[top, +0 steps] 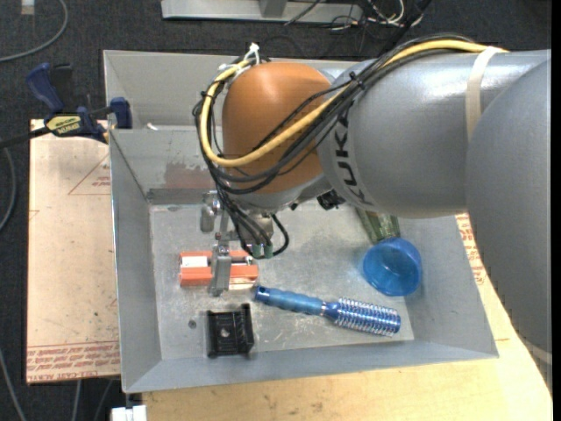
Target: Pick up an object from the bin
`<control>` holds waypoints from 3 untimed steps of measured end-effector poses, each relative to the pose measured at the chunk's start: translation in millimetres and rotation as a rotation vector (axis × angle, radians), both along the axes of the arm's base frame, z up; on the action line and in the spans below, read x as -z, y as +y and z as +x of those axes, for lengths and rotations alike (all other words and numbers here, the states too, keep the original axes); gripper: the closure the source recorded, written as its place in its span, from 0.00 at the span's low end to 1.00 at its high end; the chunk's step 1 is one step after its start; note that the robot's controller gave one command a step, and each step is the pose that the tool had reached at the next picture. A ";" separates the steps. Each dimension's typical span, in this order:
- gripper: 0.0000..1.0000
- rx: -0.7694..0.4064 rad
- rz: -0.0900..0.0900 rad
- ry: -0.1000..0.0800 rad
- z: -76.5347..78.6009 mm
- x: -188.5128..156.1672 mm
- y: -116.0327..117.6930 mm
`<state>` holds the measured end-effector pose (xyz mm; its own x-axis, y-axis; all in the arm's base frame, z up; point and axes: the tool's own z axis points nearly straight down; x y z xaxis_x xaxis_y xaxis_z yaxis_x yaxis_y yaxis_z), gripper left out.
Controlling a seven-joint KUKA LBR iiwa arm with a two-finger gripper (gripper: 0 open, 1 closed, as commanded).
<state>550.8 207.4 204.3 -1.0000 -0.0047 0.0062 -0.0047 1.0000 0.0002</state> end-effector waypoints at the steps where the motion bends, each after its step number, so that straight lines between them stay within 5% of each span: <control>1: 0.00 0.003 0.001 -0.006 1.3 -4.8 -1.1; 3: 0.00 0.092 0.001 -0.007 -0.5 48.1 -3.7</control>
Offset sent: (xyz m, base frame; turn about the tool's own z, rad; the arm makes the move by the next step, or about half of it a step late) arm -0.0024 -0.0083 -0.1271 0.2237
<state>550.3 203.7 156.2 -0.9962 0.0870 -0.0009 0.0870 0.9962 0.0019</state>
